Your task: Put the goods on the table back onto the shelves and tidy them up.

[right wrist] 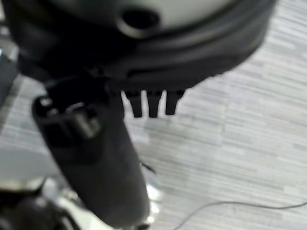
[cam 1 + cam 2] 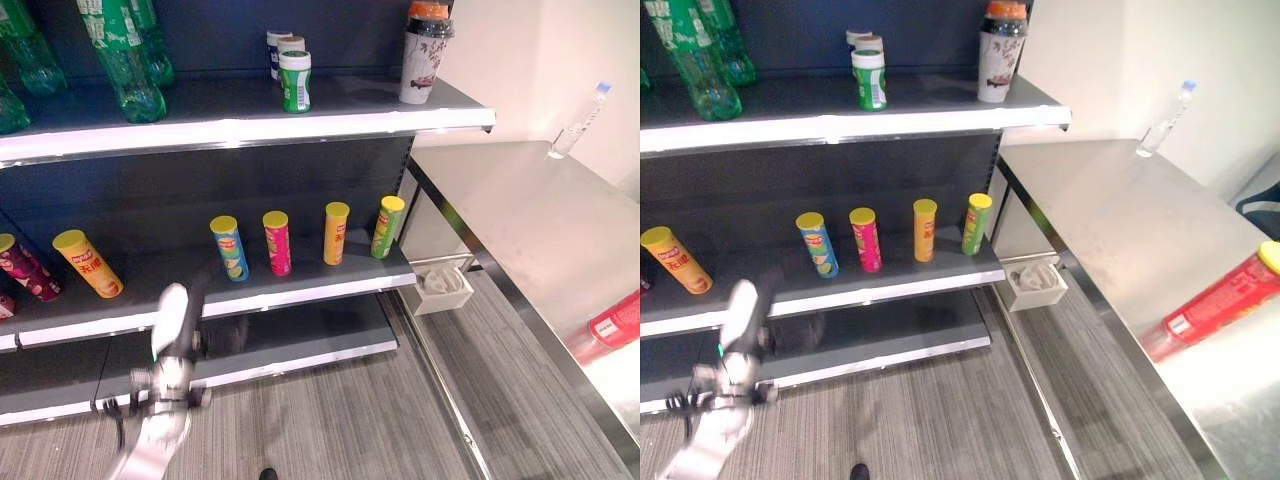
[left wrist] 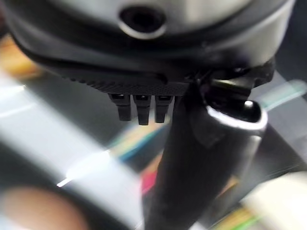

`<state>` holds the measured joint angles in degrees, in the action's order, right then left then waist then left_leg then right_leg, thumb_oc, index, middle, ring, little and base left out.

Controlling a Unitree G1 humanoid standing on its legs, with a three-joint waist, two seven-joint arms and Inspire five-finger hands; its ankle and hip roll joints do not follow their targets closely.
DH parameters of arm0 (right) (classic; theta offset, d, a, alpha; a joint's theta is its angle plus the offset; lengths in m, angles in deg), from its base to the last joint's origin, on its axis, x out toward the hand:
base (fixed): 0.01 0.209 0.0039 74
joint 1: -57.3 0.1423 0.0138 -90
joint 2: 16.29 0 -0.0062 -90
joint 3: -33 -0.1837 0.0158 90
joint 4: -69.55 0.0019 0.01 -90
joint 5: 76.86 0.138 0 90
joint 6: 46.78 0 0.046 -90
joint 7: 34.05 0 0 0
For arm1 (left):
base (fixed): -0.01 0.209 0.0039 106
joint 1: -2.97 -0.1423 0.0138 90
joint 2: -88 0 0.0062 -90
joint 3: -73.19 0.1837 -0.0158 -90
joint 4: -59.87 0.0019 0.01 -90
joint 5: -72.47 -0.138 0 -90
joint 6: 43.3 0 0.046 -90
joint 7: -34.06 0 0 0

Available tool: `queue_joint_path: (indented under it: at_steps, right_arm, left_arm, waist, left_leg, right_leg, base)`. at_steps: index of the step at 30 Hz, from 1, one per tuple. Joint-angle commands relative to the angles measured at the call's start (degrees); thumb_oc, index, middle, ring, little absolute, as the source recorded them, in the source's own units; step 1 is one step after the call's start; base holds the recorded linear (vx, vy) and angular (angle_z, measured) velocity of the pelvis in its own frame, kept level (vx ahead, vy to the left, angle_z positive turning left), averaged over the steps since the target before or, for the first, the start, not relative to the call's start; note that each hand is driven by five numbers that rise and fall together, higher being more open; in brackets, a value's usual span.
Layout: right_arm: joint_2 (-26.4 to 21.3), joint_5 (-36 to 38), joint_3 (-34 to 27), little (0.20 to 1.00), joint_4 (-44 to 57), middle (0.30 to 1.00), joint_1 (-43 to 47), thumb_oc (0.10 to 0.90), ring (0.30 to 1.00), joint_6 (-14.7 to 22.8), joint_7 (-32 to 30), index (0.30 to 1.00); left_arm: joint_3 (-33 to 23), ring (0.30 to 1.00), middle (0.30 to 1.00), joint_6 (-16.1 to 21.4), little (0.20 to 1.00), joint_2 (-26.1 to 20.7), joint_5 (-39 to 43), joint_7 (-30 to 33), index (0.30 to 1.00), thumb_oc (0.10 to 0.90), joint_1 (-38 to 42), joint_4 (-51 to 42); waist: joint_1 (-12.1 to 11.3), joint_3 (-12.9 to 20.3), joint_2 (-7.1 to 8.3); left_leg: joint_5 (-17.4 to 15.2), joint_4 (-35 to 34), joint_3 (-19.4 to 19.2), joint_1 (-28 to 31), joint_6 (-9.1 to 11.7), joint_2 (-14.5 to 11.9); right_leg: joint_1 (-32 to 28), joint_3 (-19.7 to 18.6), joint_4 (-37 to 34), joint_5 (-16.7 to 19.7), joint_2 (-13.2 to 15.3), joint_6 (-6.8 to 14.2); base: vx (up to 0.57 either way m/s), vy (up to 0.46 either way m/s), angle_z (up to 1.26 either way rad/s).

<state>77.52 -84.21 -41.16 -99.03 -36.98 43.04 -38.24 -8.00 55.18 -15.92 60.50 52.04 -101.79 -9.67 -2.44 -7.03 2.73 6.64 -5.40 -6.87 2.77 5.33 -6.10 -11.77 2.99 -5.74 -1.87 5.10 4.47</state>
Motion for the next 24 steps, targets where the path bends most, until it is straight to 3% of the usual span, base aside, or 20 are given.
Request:
queue_joint_path:
  at_steps: [1, 3, 4, 6, 7, 10, 12, 14, 16, 17, 18, 19, 20, 24]
  right_arm:
    - [-2.0, 2.6, -0.9, 0.9, -6.0, 0.9, 2.6, 0.8, 0.9, -0.9, -1.0, 0.9]
    - [-2.3, 2.9, -0.6, 0.9, -5.8, 0.9, 2.8, 0.8, 0.9, -0.5, -1.1, 0.9]
    - [-2.3, 2.9, -0.7, 0.9, -5.8, 0.9, 2.8, 0.8, 0.9, -0.5, -1.1, 0.9]
    - [-3.1, 3.3, 0.1, 0.9, -5.4, 0.9, 3.2, 0.8, 0.9, -0.2, -1.7, 0.9]
    - [-3.2, 3.3, 0.0, 0.9, -5.4, 0.9, 3.3, 0.8, 0.9, -0.2, -1.7, 0.9]
    - [-4.1, 1.8, 2.0, 0.9, -4.1, 0.9, 3.9, 0.8, 0.9, 0.7, -1.7, 0.9]
    - [-4.5, -0.6, 3.5, 0.9, -3.5, 0.9, 4.0, 0.8, 0.9, 0.8, -1.4, 0.9]
    - [-4.9, -0.8, 3.8, 0.9, -3.3, 0.9, 4.3, 0.8, 0.9, 0.5, -1.1, 0.9]
    - [-5.3, -0.8, 4.2, 0.9, -3.3, 0.9, 5.2, 0.8, 0.9, 0.2, -0.5, 0.9]
    - [-5.2, -0.8, 4.2, 0.9, -3.3, 0.9, 5.2, 0.8, 0.9, 0.2, -0.5, 0.9]
    - [-5.4, -0.8, 5.0, 0.9, -3.5, 0.9, 6.2, 0.8, 0.9, 0.0, 0.1, 0.9]
    - [-5.4, -0.8, 5.0, 0.9, -3.5, 0.9, 6.2, 0.8, 0.9, 0.0, 0.1, 0.9]
    - [-5.4, -0.5, 5.4, 0.9, -3.5, 0.9, 7.2, 0.8, 0.9, 0.0, 0.4, 0.9]
    - [-4.6, 1.8, 4.2, 0.9, -3.5, 0.9, 8.0, 0.8, 0.9, 0.0, 0.2, 0.9]
  left_arm:
    - [-4.1, 0.9, 0.9, 1.9, 0.9, 2.1, 1.9, 3.9, 0.9, 0.8, 8.4, 8.6]
    - [-0.5, 0.9, 0.9, 1.0, 0.9, 3.3, -2.0, 4.1, 0.9, 0.8, 8.6, 18.8]
    - [-0.5, 0.9, 0.9, 1.0, 0.9, 3.3, -2.0, 4.2, 0.9, 0.8, 8.7, 18.9]
    - [2.4, 0.9, 0.9, -1.2, 0.9, 9.2, 1.6, 1.4, 0.9, 0.8, 10.6, 36.3]
    - [2.5, 0.9, 0.9, -1.0, 0.9, 9.4, 1.7, 1.5, 0.9, 0.8, 10.9, 36.8]
    - [10.6, 0.9, 0.9, -2.2, 0.9, 14.2, -1.3, -3.3, 0.9, 0.8, 12.6, 48.6]
    - [10.3, 0.9, 0.9, -3.6, 0.9, 15.6, -0.4, -6.0, 0.9, 0.8, 12.1, 53.2]
    - [7.8, 0.9, 0.9, -3.2, 0.9, 15.4, 4.1, -6.5, 0.9, 0.8, 13.7, 53.2]
    - [8.8, 0.9, 0.9, -2.7, 0.9, 15.5, 4.7, -6.2, 0.9, 0.8, 15.7, 52.6]
    - [8.8, 0.9, 0.9, -2.7, 0.9, 15.5, 4.7, -6.2, 0.9, 0.8, 15.7, 52.6]
    - [11.3, 0.9, 0.9, -2.2, 0.9, 16.3, 3.5, -6.6, 0.9, 0.8, 16.7, 52.3]
    - [11.3, 0.9, 0.9, -2.2, 0.9, 16.3, 3.5, -6.6, 0.9, 0.8, 16.7, 52.3]
    - [13.6, 0.9, 0.9, -1.6, 0.9, 17.0, 2.8, -7.4, 0.9, 0.8, 17.8, 50.8]
    - [16.3, 0.9, 0.9, -0.6, 0.9, 17.6, 2.1, -8.6, 0.9, 0.8, 18.8, 48.7]
  waist:
    - [-3.4, 2.7, -3.07]
    - [-3.6, 2.5, -3.0]
    - [-3.6, 2.5, -3.02]
    - [-2.9, 2.3, -2.71]
    - [-2.9, 2.3, -2.8]
    - [-1.3, 2.2, -2.21]
    - [-0.3, 1.9, -1.55]
    - [0.1, 0.6, -0.82]
    - [0.3, -0.8, -0.07]
    - [0.4, -0.7, -0.02]
    - [0.4, -0.6, 0.76]
    - [0.4, -0.6, 0.78]
    - [1.1, -0.1, 0.72]
    - [2.6, 0.8, 0.63]
  left_leg:
    - [-0.9, 1.1, 3.8, -0.9, 1.6, -3.0]
    - [-0.6, 1.2, 3.9, -1.3, 1.6, -3.2]
    - [-0.6, 1.2, 3.9, -1.3, 1.6, -3.2]
    - [0.0, 1.3, 3.6, -1.8, 1.8, -3.8]
    - [-0.1, 1.3, 3.6, -1.8, 1.9, -3.8]
    - [-0.4, 1.7, 2.8, -1.9, 2.0, -4.4]
    - [-1.7, 3.9, 2.0, -2.6, 1.8, -4.9]
    - [-3.4, 8.0, 5.2, -5.1, 2.1, -4.1]
    - [-9.1, 14.3, 14.3, -6.7, 1.7, 0.9]
    - [-9.0, 14.4, 14.5, -7.0, 1.7, 1.0]
    - [-13.8, 19.5, 18.6, -6.5, 1.0, 4.8]
    - [-13.7, 19.5, 18.6, -6.5, 1.0, 4.8]
    - [-16.3, 20.6, 20.3, -4.7, -0.2, 6.9]
    - [-16.6, 15.6, 16.0, -1.9, -1.7, 5.7]
  right_leg:
    - [4.9, 2.6, 5.3, -2.0, -2.1, 1.3]
    - [4.8, 2.8, 5.1, -2.1, -2.4, 1.2]
    - [4.8, 2.8, 5.1, -2.1, -2.4, 1.2]
    - [5.1, 2.7, 4.9, -2.0, -2.9, 0.9]
    - [5.1, 2.7, 4.9, -2.0, -2.9, 0.9]
    - [5.5, 2.1, 4.8, -1.9, -3.4, 0.7]
    - [6.4, 0.7, 5.0, -1.3, -3.6, 0.7]
    - [8.4, -1.6, 5.8, -0.3, -3.4, 0.8]
    - [11.0, -5.1, 6.9, 1.3, -3.4, 1.2]
    - [11.2, -5.0, 6.9, 1.4, -3.3, 1.2]
    - [11.9, -8.5, 6.2, 2.9, -3.4, 1.6]
    - [11.9, -8.5, 6.2, 2.9, -3.3, 1.6]
    - [12.6, -12.3, 5.3, 4.2, -4.2, 1.9]
    - [14.6, -16.7, 4.1, 6.5, -4.8, 3.5]
  base:
    - [-0.06, -0.007, 0.19]
    - [-0.06, -0.01, 0.2]
    - [-0.05, -0.016, 0.09]
    - [-0.06, -0.013, 0.07]
    - [-0.05, 0.002, 0.04]
    - [-0.04, 0.015, -0.02]
    - [-0.08, 0.032, -0.06]
    - [-0.16, 0.031, -0.24]
    - [-0.15, 0.026, -0.37]
    - [-0.1, 0.073, -0.81]
    - [-0.04, 0.06, -1.05]
    - [-0.03, 0.175, -1.12]
    - [-0.01, 0.186, -0.98]
    - [-0.06, 0.249, -0.87]
